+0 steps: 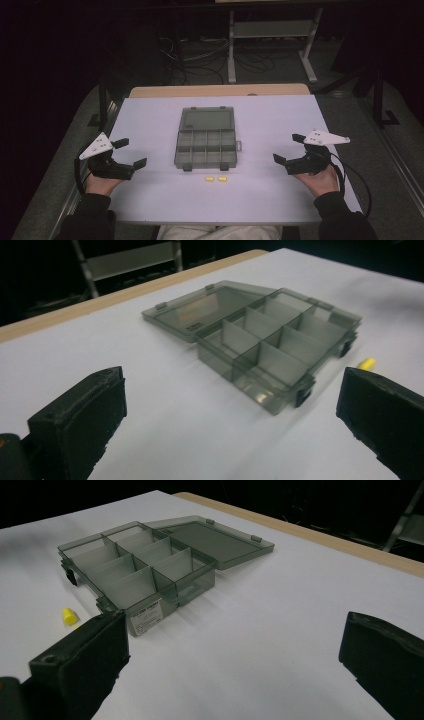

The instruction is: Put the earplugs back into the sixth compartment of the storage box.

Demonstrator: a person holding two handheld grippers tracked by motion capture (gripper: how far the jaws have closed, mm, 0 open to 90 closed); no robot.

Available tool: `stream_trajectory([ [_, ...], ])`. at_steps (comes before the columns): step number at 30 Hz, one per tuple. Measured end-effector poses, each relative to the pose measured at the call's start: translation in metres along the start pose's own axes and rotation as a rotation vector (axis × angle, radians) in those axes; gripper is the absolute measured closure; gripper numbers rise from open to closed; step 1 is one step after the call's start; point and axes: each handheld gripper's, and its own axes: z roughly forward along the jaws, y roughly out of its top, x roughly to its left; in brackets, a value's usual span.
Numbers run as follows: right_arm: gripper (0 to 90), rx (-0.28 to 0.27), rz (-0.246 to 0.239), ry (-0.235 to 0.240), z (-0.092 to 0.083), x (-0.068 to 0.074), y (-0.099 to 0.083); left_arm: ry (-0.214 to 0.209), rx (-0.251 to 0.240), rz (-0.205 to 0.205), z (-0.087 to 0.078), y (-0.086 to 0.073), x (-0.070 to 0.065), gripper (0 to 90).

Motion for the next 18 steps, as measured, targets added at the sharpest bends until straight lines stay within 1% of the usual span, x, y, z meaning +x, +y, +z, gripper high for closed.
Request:
stream_trajectory([
  [1, 0.0, 0.0, 0.0, 0.0, 0.0, 0.0, 0.0, 0.0, 0.0, 0.0, 0.0, 0.0, 0.0, 0.0],
  [2, 0.0, 0.006, -0.003, 0.001, 0.0, 0.0, 0.0, 0.002, 0.011, 0.016, 0.0, 0.003, -0.002, 0.0],
  [3, 0.0, 0.006, -0.003, 0.001, 0.0, 0.0, 0.0, 0.002, 0.011, 0.016, 0.0, 0.003, -0.002, 0.0],
  [8, 0.0, 0.006, -0.006, 0.002, 0.0, 0.0, 0.0, -0.013, 0.029, 0.058, 0.002, 0.014, -0.007, 0.0],
  [11, 0.0, 0.006, -0.003, -0.001, 0.0, 0.0, 0.0, -0.026, 0.041, 0.081, 0.005, 0.021, -0.011, 0.0],
  [14, 0.0, 0.009, -0.006, 0.0, -0.001, 0.0, 0.0, -0.04, 0.06, 0.119, 0.01, 0.028, -0.016, 0.0],
  [15, 0.0, 0.009, -0.005, -0.002, -0.001, 0.0, 0.0, -0.051, 0.062, 0.124, 0.012, 0.03, -0.019, 0.0],
  [18, 0.0, 0.005, -0.002, -0.002, -0.002, -0.001, 0.0, -0.063, 0.078, 0.143, 0.017, 0.034, -0.022, 0.0],
])
